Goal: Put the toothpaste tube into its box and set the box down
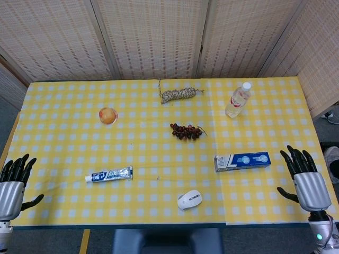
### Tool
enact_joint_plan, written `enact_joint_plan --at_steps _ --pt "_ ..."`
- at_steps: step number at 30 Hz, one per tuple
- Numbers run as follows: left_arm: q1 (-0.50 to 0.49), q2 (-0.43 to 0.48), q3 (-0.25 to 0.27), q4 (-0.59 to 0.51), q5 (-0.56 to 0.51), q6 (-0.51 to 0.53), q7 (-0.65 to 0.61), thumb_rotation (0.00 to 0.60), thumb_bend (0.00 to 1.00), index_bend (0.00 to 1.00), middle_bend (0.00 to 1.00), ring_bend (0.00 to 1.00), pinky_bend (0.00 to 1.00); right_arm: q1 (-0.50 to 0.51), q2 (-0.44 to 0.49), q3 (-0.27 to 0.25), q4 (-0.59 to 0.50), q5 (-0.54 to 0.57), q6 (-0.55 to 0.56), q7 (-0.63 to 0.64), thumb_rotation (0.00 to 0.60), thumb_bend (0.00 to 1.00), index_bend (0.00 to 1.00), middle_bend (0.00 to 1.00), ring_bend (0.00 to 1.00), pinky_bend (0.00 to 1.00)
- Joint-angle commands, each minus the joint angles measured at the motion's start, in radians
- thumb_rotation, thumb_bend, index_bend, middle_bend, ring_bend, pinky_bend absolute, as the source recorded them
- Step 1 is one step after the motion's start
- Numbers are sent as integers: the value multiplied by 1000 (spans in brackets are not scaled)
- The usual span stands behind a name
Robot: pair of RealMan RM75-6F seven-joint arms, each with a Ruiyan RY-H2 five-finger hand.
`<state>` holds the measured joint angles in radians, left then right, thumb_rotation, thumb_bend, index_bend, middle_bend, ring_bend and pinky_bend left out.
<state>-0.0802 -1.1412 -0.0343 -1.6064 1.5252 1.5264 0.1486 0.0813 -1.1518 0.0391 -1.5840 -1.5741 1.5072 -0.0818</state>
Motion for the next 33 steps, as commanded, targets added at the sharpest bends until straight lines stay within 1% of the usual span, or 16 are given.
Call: enact_joint_plan --at_steps 1,5,8,9,11,13,15,16,17,19,21,22,23,26,30,33 --pt "-6 -5 6 -4 2 -17 4 600 147 42 3 0 9 -1 1 -1 0 0 2 0 600 145 0 0 0 0" --pt "-25 -12 21 -9 24 -52 -12 600 146 53 6 0 10 -8 5 -5 3 -3 7 0 600 145 0 0 0 0" --pt "-38 -32 32 -17 47 -73 -25 600 146 62 19 10 56 -15 9 -9 6 -5 16 6 600 145 0 0 0 0" --pt "-41 -45 29 -13 57 -67 -18 600 146 66 41 43 107 -17 10 -9 8 -4 18 6 600 146 0 0 0 0" --pt "-49 -83 21 6 80 -49 21 600 147 83 108 146 261 -23 14 -9 9 0 24 12 600 145 0 0 0 0" --pt "-62 -112 10 16 108 -36 62 600 147 114 214 258 451 -27 18 -7 11 3 31 20 600 145 0 0 0 0" --pt "-76 -127 4 12 127 -35 89 600 147 149 367 416 662 -30 20 -6 12 3 35 27 600 145 0 0 0 0" --pt "-84 -131 1 5 134 -38 100 600 147 160 430 487 734 -30 21 -6 13 2 37 29 600 145 0 0 0 0" --pt "-94 -134 -2 -4 141 -48 117 600 147 167 472 526 769 -31 22 -6 13 1 40 30 600 145 0 0 0 0" --pt "-113 -146 -12 -16 154 -57 159 600 144 215 684 688 883 -32 21 -5 13 -1 42 31 600 145 0 0 0 0" --pt "-133 -171 -16 -22 153 -85 195 600 138 285 913 890 979 -31 20 -5 12 -2 40 29 600 145 0 0 0 0" --pt "-144 -176 -11 -36 139 -119 192 600 136 314 974 955 999 -30 18 -4 13 -1 38 26 600 146 0 0 0 0" --pt "-156 -174 -6 -58 114 -162 183 600 135 340 1000 993 1000 -28 16 -4 14 -1 34 23 600 145 0 0 0 0" --pt "-197 -173 -7 -106 36 -279 199 600 135 391 1000 1000 1000 -21 13 -5 13 2 16 16 600 145 0 0 0 0" --pt "-225 -261 -36 -64 -29 -310 282 600 147 438 1000 1000 1000 -17 14 -4 8 5 9 12 600 145 0 0 0 0" --pt "-241 -323 -51 -36 -75 -327 320 600 167 448 1000 1000 1000 -19 16 -5 6 3 12 16 600 145 0 0 0 0"
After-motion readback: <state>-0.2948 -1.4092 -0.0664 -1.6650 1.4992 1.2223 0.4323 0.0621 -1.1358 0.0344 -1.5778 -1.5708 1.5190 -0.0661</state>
